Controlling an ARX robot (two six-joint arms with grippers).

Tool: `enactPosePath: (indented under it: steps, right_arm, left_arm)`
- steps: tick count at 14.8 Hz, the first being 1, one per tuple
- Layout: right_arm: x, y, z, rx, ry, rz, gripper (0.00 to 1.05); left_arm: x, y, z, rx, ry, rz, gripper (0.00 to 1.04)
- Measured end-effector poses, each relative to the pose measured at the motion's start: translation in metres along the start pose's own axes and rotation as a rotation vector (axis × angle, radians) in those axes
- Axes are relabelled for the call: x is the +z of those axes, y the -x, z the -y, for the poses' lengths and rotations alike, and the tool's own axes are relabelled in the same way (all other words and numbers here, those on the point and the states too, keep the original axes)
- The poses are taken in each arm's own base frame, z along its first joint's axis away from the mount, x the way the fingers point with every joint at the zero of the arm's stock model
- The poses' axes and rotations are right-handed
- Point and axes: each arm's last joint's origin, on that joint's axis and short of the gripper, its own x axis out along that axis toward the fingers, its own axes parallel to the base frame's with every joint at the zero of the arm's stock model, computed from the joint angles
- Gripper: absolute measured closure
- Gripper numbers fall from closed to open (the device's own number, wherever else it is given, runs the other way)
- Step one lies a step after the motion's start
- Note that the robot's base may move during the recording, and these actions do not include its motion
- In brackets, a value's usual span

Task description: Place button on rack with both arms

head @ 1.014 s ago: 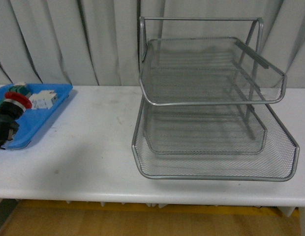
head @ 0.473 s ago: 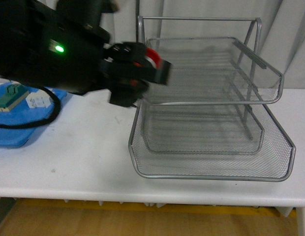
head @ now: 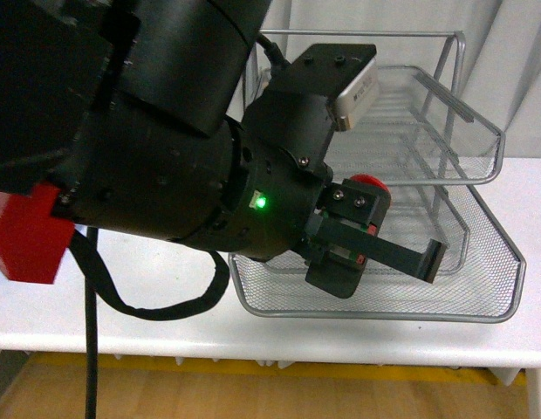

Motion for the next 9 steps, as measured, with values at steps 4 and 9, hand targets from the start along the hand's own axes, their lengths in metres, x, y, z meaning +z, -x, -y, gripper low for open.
enactPosePath:
  steps: [4,9]
  right_arm:
    - [0.000,0.000,0.000,0.000,0.000,0.000,0.06]
    - [0.000,0.000,0.000,0.000,0.000,0.000,0.06]
  left_arm:
    - [0.009,-0.031,-0.003,-0.001,-0.006,-0.063,0.69]
    - [0.016,-0.062,-0.003,-0.010,-0.042,-0.154,0.69]
